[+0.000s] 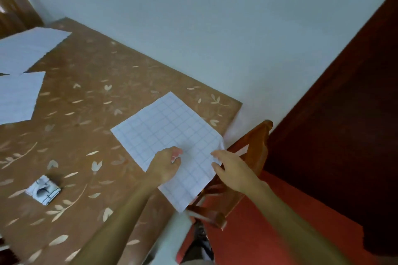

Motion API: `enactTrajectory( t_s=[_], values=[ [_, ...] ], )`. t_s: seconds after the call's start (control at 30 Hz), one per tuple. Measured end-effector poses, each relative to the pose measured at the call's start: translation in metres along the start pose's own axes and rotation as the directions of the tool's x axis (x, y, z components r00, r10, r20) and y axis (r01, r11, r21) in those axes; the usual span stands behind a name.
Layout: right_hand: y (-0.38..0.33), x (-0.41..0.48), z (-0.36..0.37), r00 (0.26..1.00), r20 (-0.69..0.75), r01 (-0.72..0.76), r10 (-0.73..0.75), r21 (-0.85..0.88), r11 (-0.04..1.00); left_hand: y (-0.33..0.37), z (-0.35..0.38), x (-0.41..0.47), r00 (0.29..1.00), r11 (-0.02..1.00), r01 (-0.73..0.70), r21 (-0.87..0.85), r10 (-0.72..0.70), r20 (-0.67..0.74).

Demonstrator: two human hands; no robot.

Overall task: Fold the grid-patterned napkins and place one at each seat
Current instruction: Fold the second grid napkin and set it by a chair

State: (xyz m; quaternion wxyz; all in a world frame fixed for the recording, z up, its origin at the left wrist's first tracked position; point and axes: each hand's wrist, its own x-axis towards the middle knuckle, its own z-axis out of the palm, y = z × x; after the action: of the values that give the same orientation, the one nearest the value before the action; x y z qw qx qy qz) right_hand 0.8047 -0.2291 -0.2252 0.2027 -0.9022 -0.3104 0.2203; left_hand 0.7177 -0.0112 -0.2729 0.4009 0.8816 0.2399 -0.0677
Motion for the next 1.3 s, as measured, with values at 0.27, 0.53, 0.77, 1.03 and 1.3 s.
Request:
enactTrajectory(
  t_s=[0.27, 0.53, 0.77, 1.03, 1.3],
  values=[
    [0.013, 0.096, -0.023, 0.986, 0.125, 0.118, -0.113, -0.033, 0.993, -0.003, -0.010, 0.033, 0.989, 0.992, 0.126, -0.014, -0.127, -0.070],
    [0.008, 0.191, -0.022, 0.930, 0.274, 0.272, -0.245, -0.066, 0.960, -0.015, -0.021, 0.059, 0.936, 0.946, 0.321, -0.043, -0.324, -0.141],
    [0.002, 0.291, -0.002, 0.835, 0.418, 0.414, -0.358, -0.050, 0.909, -0.030, -0.017, 0.099, 0.845, 0.874, 0.477, -0.091, -0.484, -0.228],
    [0.000, 0.418, 0.016, 0.832, 0.324, 0.480, -0.451, -0.013, 0.877, -0.071, -0.038, 0.186, 0.772, 0.817, 0.576, 0.017, -0.537, -0.340],
    [-0.015, 0.495, 0.035, 0.781, 0.306, 0.607, -0.544, -0.170, 0.776, -0.098, -0.058, 0.260, 0.753, 0.800, 0.589, 0.113, -0.493, -0.436]
  ],
)
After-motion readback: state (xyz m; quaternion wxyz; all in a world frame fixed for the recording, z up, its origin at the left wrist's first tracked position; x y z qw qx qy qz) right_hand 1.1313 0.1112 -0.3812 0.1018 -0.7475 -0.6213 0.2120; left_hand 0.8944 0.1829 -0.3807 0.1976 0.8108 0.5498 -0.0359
